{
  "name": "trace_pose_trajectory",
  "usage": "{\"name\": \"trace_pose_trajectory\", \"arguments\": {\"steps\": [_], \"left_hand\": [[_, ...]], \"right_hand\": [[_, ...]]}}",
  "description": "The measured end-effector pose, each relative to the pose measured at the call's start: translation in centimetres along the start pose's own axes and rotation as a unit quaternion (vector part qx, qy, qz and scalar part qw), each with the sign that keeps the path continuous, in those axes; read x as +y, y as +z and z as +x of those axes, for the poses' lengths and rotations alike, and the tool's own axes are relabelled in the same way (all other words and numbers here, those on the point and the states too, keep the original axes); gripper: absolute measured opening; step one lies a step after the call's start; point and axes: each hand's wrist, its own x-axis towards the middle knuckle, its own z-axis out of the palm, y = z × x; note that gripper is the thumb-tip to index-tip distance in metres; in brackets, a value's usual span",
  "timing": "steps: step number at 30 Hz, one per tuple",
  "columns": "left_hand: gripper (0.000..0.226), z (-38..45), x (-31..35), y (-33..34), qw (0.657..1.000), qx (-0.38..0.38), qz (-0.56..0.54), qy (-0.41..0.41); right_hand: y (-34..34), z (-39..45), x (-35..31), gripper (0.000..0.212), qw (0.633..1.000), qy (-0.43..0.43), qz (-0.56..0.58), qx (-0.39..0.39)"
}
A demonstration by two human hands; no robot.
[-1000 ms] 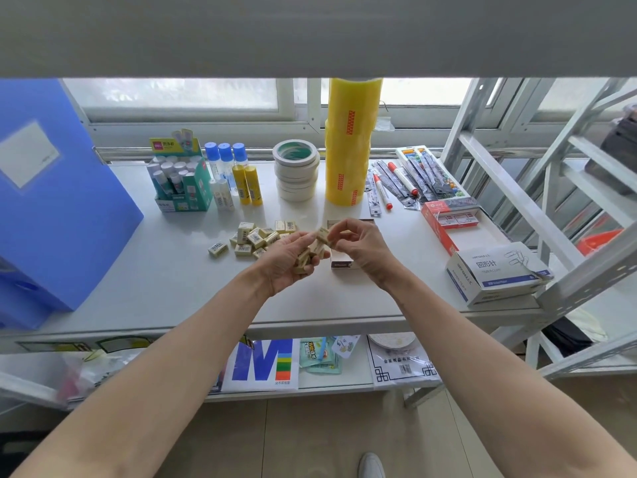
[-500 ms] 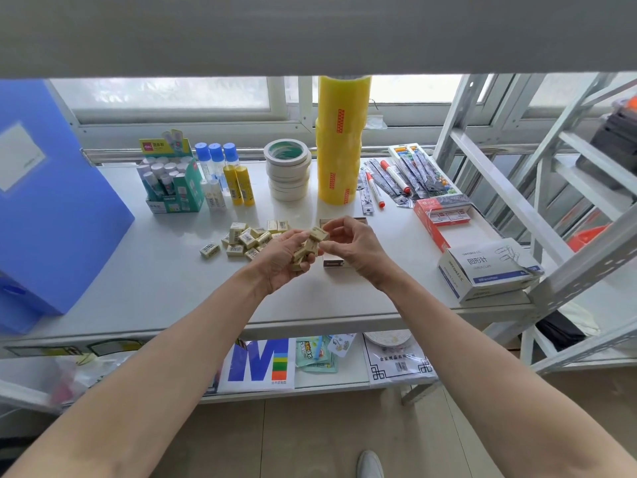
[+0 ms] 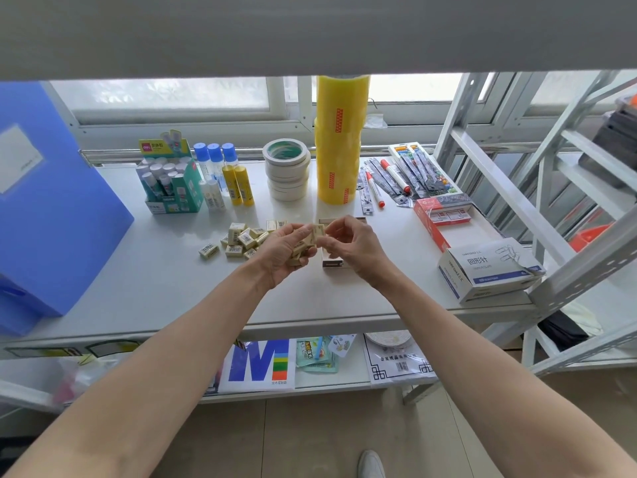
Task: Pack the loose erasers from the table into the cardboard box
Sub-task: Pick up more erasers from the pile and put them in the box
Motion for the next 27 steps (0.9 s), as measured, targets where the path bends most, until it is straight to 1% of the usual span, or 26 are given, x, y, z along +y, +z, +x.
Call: {"name": "trace_pose_trajectory", "arguments": {"steps": [2, 4, 9, 13, 15, 19, 23, 25, 27], "left_hand": [[0.010, 0.1, 0.0, 0.0, 1.000, 0.006, 0.010, 0.002], [0.013, 0.2, 0.0, 0.2, 1.000, 0.007, 0.020, 0.002], [0.010, 0.5, 0.0, 0.6, 1.000, 0.015, 0.005, 0.006], [0.016, 0.4, 0.1, 1.0, 1.000, 0.004, -0.029, 0.006], [0.017, 0.5, 0.1, 1.1, 1.000, 0.003, -0.028, 0.009], [0.017, 0.7, 0.3, 0.9, 0.999, 0.010, -0.032, 0.017], [0.013, 0.9, 0.5, 0.8, 1.000, 0.008, -0.024, 0.004], [0.012, 1.1, 0.6, 0.7, 1.000, 0.011, -0.016, -0.001], [0.011, 1.3, 0.6, 0.8, 1.000, 0.016, -0.019, -0.006]], "right_hand": [[0.1, 0.0, -0.2, 0.019, 0.999, 0.008, 0.031, 0.000], [0.1, 0.2, -0.4, 0.017, 0.999, 0.013, 0.040, 0.007], [0.0, 0.4, -0.4, 0.029, 0.997, 0.034, 0.060, -0.023], [-0.1, 0.6, -0.4, 0.021, 0.985, 0.074, 0.152, 0.038], [-0.2, 0.8, -0.2, 0.019, 0.981, 0.087, 0.165, 0.050], [-0.5, 1.0, 0.2, 0.021, 0.990, 0.062, 0.121, 0.045], [-1.3, 1.2, 0.2, 0.039, 1.000, 0.006, 0.027, 0.006], [-1.5, 1.2, 0.2, 0.037, 1.000, -0.004, -0.023, -0.010], [-1.7, 1.2, 0.3, 0.029, 0.998, -0.008, -0.055, -0.021]]}}
